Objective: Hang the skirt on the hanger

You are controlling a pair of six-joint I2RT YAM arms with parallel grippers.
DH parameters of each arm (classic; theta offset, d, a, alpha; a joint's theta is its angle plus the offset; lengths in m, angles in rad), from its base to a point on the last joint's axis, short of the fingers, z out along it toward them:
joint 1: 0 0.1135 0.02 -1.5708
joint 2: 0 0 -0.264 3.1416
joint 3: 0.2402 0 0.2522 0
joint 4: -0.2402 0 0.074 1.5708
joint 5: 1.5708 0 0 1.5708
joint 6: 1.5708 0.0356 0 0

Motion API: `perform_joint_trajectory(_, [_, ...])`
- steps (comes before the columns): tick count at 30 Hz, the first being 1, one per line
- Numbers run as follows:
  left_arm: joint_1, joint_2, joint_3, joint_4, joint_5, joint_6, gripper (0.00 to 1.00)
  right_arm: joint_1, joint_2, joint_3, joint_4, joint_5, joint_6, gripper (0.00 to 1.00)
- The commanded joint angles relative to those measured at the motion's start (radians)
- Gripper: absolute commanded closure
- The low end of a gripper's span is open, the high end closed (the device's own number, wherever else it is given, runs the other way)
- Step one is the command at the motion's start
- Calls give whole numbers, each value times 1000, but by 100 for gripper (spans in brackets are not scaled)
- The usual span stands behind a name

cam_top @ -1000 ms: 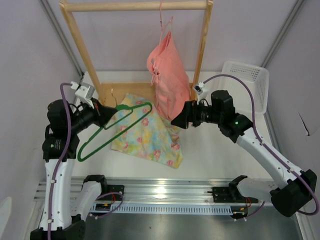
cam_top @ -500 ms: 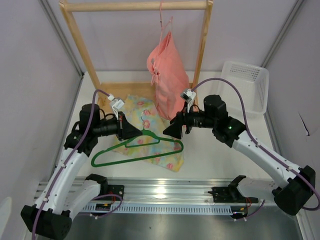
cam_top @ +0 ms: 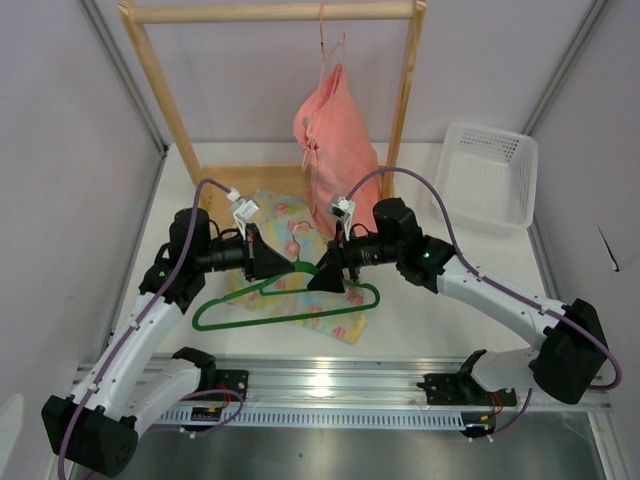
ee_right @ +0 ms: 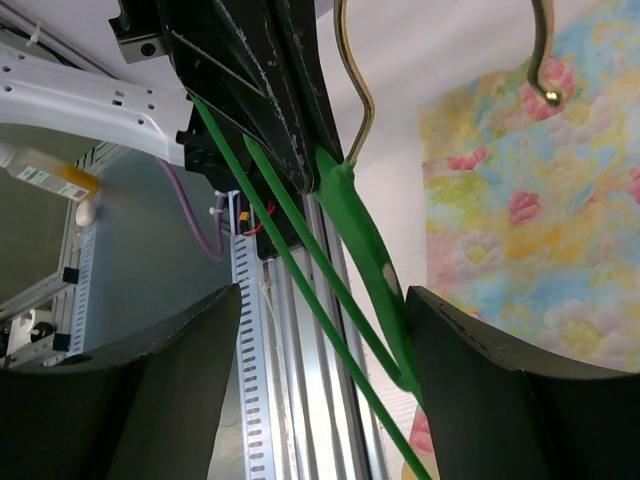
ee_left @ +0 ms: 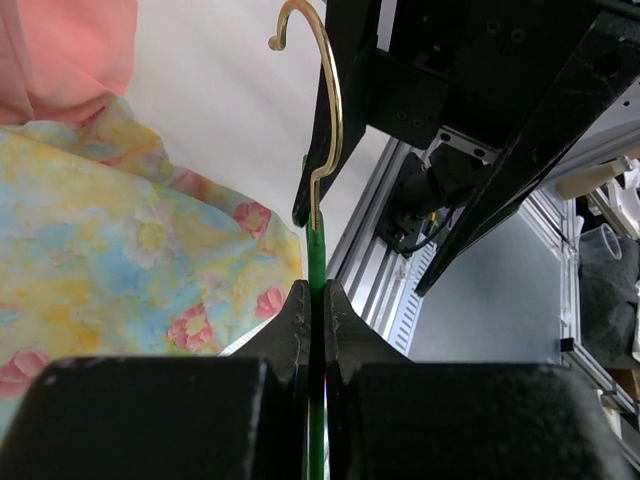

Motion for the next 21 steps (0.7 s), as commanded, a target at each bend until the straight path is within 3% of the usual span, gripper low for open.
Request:
perform_joint_trajectory(1, [-16,-2,-13,68,43,-15,100,22,23,17,76,-27,7,28])
perform_joint_trajectory(17, [-42,-6,-39,63,31,-1,100,45,69,-15,208,-15,88,60])
perform_joint_trajectory(21, [-48,-11,-47,75,35,-4,100,47,85,-21,225,-13,99,64])
